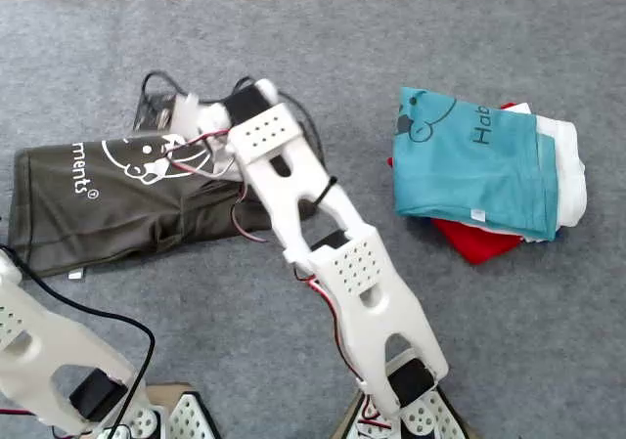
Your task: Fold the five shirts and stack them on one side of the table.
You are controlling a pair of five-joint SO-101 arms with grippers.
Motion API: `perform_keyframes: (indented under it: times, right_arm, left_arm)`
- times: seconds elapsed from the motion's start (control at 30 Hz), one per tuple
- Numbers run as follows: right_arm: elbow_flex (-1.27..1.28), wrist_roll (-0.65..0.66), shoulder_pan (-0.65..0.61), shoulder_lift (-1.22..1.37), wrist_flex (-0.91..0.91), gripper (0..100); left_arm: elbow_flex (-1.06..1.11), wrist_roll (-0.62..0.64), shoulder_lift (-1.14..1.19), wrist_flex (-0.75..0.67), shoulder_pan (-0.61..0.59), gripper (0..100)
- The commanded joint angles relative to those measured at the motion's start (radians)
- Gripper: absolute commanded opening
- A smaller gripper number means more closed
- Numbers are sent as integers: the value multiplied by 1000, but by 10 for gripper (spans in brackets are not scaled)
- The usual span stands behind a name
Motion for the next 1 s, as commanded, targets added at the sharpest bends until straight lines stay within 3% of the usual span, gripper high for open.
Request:
perform_keyframes:
  times: [0.0,0.13,0.2,0.27,0.57,0.83,0.97]
  right_arm:
    - [-193,-34,21,-22,124,261]
    - [-246,-123,17,-50,150,4]
    - [-185,-157,6,-88,152,53]
    - [-68,-183,-21,-148,152,15]
    - [489,-206,-101,-355,77,15]
    - [578,-198,34,-355,-89,15]
    - [578,-129,137,-355,-160,15]
  left_arm:
    - [-58,-2,-14,6,12,29]
    - [-58,-2,-14,6,12,29]
    - [-58,-2,-14,5,12,29]
    - [-58,-2,-14,5,12,29]
    - [-58,-2,-14,5,12,29]
    - [-58,-2,-14,6,12,29]
    - [-58,-2,-14,6,12,29]
